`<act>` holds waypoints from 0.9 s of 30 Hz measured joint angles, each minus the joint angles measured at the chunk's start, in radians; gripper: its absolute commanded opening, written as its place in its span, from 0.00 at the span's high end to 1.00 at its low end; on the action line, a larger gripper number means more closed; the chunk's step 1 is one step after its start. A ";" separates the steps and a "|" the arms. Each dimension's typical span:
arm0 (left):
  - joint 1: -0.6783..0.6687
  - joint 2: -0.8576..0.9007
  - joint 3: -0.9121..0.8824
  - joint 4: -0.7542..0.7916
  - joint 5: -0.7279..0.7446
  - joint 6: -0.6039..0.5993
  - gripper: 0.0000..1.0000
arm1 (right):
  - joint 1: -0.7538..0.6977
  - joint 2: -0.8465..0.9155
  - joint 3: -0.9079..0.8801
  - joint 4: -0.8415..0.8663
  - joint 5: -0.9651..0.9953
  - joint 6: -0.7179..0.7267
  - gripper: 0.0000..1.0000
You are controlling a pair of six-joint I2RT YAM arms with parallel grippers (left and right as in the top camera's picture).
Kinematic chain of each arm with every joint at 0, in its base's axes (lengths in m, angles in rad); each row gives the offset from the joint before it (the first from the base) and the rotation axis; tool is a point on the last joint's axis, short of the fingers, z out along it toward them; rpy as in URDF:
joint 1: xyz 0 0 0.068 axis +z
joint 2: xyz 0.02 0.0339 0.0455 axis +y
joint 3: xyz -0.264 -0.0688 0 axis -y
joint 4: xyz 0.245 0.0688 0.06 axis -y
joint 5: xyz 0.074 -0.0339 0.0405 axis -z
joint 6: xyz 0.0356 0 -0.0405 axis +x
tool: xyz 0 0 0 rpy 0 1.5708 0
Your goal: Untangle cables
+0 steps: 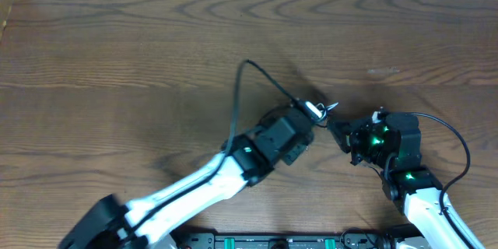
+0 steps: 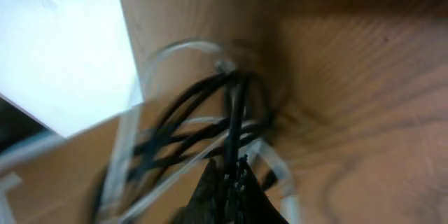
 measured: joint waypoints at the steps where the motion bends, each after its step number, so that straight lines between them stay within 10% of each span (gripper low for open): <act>1: 0.015 -0.032 0.000 -0.002 0.026 -0.004 0.93 | 0.000 -0.001 0.003 -0.002 -0.015 -0.025 0.97; 5: 0.086 -0.106 0.000 -0.023 0.127 -0.006 0.93 | 0.000 -0.006 0.010 -0.004 -0.073 -0.115 0.76; 15: 0.201 -0.112 0.000 -0.078 0.209 0.064 0.93 | -0.003 -0.085 0.008 0.020 -0.232 -0.184 0.62; 27: 0.058 -0.098 0.000 -0.071 0.111 0.146 0.93 | 0.009 -0.139 0.008 0.135 -0.147 -0.137 0.71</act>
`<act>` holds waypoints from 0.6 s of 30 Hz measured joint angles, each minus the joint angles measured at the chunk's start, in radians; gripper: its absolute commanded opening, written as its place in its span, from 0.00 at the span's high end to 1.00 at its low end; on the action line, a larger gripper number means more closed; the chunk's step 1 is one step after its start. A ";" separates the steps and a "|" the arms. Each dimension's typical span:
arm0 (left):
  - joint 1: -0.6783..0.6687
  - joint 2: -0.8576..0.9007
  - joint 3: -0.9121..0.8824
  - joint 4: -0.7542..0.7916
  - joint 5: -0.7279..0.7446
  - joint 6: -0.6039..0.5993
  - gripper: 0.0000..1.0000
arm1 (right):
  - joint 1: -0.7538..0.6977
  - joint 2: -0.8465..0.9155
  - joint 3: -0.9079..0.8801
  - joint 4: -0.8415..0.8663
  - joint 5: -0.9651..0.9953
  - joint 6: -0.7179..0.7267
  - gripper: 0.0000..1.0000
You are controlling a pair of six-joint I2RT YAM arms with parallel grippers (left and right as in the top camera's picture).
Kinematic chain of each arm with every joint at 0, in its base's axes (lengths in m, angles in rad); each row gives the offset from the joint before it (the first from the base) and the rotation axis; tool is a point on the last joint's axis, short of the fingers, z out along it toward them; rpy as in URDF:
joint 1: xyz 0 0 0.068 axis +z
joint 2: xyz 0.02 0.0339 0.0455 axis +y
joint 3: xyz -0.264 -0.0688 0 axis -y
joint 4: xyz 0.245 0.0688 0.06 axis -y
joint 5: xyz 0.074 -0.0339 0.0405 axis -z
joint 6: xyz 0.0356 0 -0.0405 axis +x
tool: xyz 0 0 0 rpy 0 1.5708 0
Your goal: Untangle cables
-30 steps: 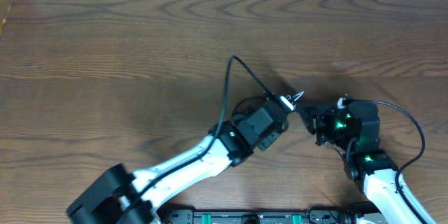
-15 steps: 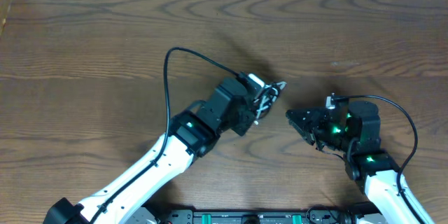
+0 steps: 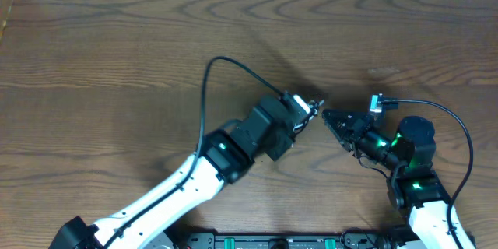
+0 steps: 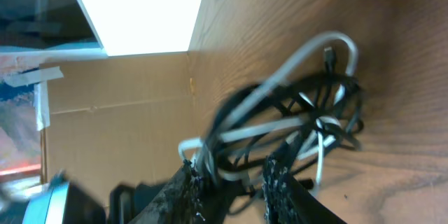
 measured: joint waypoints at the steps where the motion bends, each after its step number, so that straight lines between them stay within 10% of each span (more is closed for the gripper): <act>1: -0.020 0.001 0.000 -0.001 -0.024 0.005 0.93 | 0.008 0.005 0.000 0.011 0.005 0.005 0.71; 18: -0.111 0.011 0.000 0.025 -0.218 0.031 0.93 | 0.112 0.077 0.001 -0.024 0.096 0.048 0.92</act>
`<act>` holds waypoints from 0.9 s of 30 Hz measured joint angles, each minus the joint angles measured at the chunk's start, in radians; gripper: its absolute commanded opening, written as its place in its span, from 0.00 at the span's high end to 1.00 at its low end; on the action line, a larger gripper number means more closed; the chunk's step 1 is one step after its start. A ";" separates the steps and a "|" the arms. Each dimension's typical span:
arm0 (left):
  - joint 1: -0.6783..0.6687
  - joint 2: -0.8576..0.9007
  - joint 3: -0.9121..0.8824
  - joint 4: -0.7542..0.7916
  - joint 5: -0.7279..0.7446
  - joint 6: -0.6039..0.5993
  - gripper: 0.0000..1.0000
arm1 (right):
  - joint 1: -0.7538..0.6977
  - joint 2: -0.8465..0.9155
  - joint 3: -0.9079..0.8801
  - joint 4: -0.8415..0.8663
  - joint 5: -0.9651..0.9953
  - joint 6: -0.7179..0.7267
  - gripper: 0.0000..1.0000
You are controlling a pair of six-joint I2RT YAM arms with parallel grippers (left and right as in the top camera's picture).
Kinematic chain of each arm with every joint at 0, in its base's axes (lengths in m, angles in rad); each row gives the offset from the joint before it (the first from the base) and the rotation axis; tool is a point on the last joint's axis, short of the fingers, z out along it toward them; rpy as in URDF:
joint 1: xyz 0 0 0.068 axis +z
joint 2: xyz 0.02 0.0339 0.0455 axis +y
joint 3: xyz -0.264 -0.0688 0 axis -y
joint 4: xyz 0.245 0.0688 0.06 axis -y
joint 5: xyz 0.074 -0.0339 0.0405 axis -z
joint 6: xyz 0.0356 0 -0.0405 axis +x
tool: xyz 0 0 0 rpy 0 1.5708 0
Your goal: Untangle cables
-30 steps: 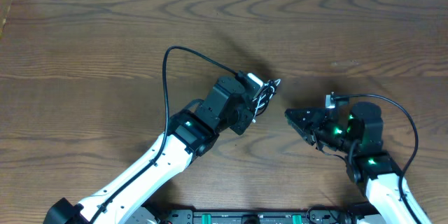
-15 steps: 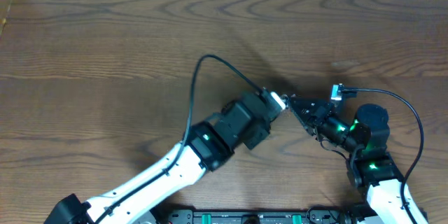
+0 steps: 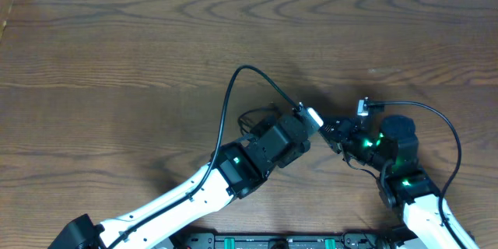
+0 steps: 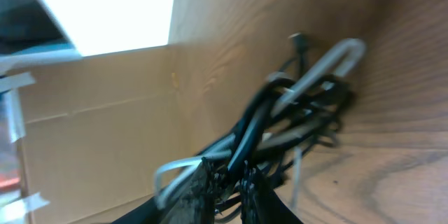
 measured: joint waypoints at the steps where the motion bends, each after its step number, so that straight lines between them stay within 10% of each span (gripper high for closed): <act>1: 0.000 0.003 0.000 0.003 0.000 0.000 0.92 | 0.002 0.011 0.000 0.001 0.003 0.000 0.92; 27: 0.001 0.004 0.000 0.046 0.170 -0.005 0.93 | 0.020 0.090 -0.001 0.126 0.044 0.083 0.74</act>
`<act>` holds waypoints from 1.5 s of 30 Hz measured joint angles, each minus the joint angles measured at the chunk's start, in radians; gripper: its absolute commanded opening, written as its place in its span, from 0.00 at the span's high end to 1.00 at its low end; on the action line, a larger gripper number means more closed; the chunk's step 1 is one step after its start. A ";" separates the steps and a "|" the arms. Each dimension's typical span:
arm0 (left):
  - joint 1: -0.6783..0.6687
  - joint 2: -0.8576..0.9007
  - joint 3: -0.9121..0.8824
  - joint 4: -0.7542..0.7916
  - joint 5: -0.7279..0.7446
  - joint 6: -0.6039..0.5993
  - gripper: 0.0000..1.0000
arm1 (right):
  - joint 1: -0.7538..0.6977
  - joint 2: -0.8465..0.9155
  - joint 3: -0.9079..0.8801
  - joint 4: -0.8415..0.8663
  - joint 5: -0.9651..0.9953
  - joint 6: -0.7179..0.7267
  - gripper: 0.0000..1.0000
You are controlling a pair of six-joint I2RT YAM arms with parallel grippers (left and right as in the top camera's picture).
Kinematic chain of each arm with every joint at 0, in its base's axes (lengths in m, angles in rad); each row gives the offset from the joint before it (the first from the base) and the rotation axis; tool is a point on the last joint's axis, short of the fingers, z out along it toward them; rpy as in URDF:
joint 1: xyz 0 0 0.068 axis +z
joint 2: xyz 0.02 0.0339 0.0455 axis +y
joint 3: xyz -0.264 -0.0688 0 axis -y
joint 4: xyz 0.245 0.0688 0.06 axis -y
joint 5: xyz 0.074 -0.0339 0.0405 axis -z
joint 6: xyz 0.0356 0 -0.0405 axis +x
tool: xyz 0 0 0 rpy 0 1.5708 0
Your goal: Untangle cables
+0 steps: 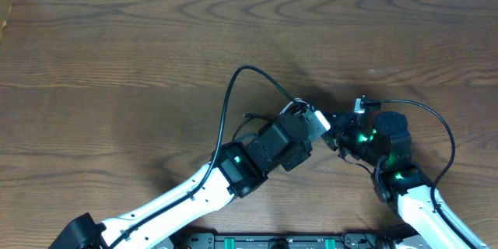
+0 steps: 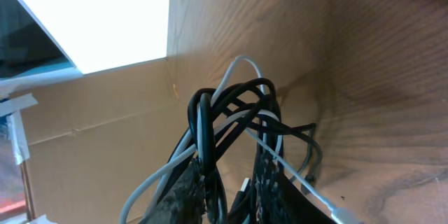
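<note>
A tangle of black and white cables (image 2: 231, 112) hangs right in front of my right gripper (image 2: 231, 185). Its fingers (image 2: 190, 190) stand apart, open, with several strands running between them. In the overhead view my left gripper (image 1: 313, 118) is at the table's middle, shut on the tangle, with a white plug at its tip. My right gripper (image 1: 336, 130) is close to its right. One black cable (image 1: 232, 85) loops away to the upper left. Another black cable (image 1: 440, 124) curves round the right arm, ending in a small plug (image 1: 359, 105).
The brown wooden table (image 1: 117, 47) spreads wide around both arms. A white cable end (image 2: 334, 213) lies low at the right of the right wrist view. A cardboard wall (image 2: 84, 133) and a bright white panel (image 2: 98, 14) show beyond the table edge.
My right gripper's fingers were pinched together on black strands; now they stand apart with strands between them. The tangle sits nearer and more upright before them. The left arm has shifted slightly.
First both grippers met at the table's middle, the right one shut on strands. Then the left gripper was further left with the black loop, and the right fingers were apart. Then the right fingers were pinched on the tangle. Now they are apart again.
</note>
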 measured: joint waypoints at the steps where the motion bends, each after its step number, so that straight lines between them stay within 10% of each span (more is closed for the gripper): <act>1: 0.000 0.000 0.000 0.001 0.003 0.000 0.93 | 0.002 0.000 0.000 0.007 0.003 0.000 0.76; 6: 0.005 -0.001 0.000 0.000 0.066 -0.001 0.93 | 0.011 0.000 0.000 0.024 0.020 0.002 0.99; 18: 0.035 -0.179 0.000 -0.045 0.265 -0.003 0.93 | 0.041 0.072 0.000 -0.095 0.195 -0.087 0.99; 28: 0.315 -0.340 0.000 -0.121 0.264 -0.011 0.93 | -0.069 0.066 0.000 -0.278 0.278 -0.213 0.99; 36: 0.399 -0.286 0.000 -0.127 0.428 -0.017 0.93 | -0.154 0.009 -0.001 -0.055 0.006 -0.253 0.57; 45: 0.399 -0.222 0.000 -0.082 0.605 0.001 0.93 | -0.115 -0.002 0.000 0.104 -0.246 -0.128 0.66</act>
